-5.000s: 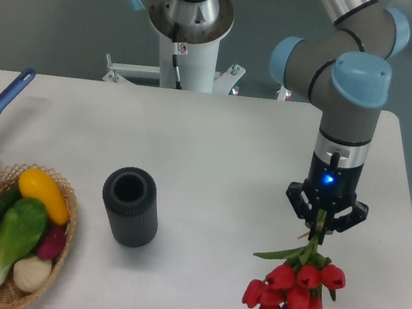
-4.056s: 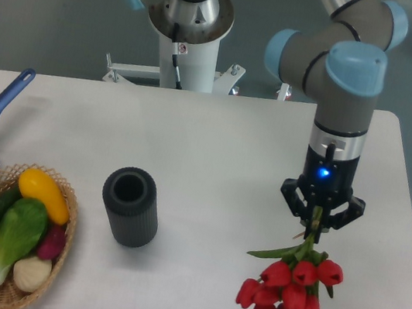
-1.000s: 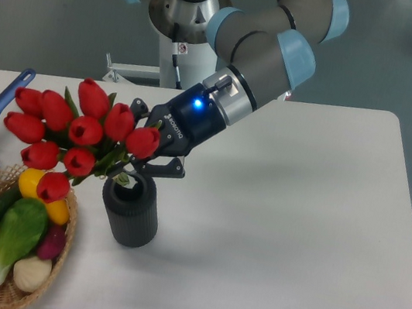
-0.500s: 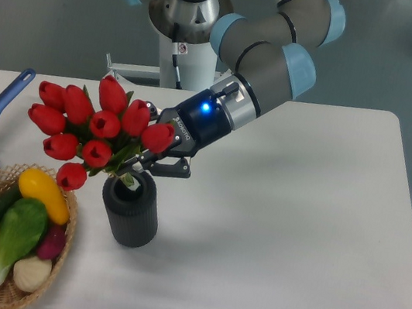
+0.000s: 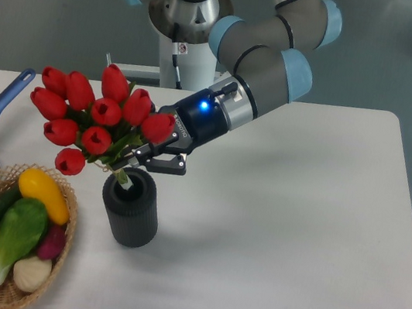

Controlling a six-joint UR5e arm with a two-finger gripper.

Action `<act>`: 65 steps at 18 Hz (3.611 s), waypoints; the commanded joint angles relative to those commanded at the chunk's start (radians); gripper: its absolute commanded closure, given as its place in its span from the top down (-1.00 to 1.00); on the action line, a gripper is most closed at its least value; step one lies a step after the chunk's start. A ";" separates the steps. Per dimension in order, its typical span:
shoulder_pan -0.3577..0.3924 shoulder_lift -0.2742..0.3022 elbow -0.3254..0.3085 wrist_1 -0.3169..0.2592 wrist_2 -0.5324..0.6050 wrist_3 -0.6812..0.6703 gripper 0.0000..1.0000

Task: Insert the flowers into the vase
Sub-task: 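Push the tulip stems down into the black vase, straightening the bunch, then open the gripper to release the tulip stems and back away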

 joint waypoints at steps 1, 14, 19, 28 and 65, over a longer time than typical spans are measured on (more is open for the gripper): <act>0.000 -0.002 -0.014 -0.002 -0.005 0.028 -0.58; 0.017 -0.031 -0.034 0.000 -0.049 0.088 -0.58; 0.040 -0.047 -0.035 0.000 -0.049 0.089 -0.57; 0.032 -0.075 -0.042 -0.002 -0.049 0.125 -0.56; 0.037 -0.106 -0.091 0.000 -0.049 0.215 0.01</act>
